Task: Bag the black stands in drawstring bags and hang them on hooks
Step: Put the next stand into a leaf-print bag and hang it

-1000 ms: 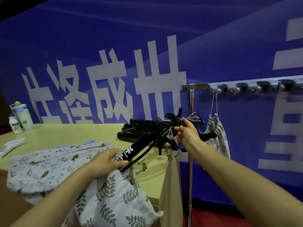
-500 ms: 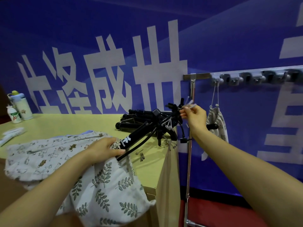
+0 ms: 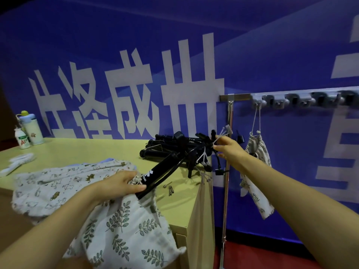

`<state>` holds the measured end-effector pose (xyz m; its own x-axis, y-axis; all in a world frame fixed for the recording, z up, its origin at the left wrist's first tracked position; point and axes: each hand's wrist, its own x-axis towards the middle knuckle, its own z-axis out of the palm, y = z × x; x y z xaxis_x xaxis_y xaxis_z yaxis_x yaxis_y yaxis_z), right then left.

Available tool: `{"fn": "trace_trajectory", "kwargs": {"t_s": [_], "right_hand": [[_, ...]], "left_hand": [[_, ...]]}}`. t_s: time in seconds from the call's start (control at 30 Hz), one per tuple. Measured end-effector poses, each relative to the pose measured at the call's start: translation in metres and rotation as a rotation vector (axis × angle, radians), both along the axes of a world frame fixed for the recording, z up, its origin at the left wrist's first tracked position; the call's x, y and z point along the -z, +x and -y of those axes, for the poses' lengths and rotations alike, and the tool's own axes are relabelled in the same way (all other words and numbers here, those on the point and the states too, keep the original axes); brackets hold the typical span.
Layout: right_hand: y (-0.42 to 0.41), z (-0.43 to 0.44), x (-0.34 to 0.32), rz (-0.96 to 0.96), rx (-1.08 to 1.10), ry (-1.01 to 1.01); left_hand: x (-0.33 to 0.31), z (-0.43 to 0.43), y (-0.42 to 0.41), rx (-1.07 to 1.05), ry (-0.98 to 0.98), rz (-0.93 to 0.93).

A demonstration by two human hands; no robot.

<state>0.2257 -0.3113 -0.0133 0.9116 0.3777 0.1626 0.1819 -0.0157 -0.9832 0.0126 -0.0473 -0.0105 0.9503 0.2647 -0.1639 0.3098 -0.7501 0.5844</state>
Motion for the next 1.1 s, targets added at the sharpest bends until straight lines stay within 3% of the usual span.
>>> {"fn": "trace_trajectory", "kwargs": {"t_s": [0.13, 0.27, 0.43, 0.6, 0.93, 1.1], "right_hand": [[0.002, 0.003, 0.007, -0.046, -0.002, 0.045], [0.007, 0.004, 0.007, -0.245, 0.069, 0.374], [0.006, 0.012, -0.004, -0.3, 0.193, 0.491], [0.001, 0.014, -0.014, -0.449, 0.03, 0.83], [-0.014, -0.012, -0.028, -0.421, -0.177, 0.777], [-0.039, -0.032, -0.031, -0.425, -0.286, 0.554]], "left_hand": [[0.001, -0.002, 0.001, -0.007, -0.029, 0.056], [-0.002, 0.005, 0.006, -0.006, -0.011, 0.102], [-0.001, 0.015, 0.021, 0.063, 0.016, 0.119], [-0.014, 0.024, 0.02, 0.072, -0.045, 0.198], [-0.02, 0.016, 0.004, -0.06, -0.295, 0.315], [-0.031, 0.01, -0.018, -0.116, -0.389, 0.433]]}}
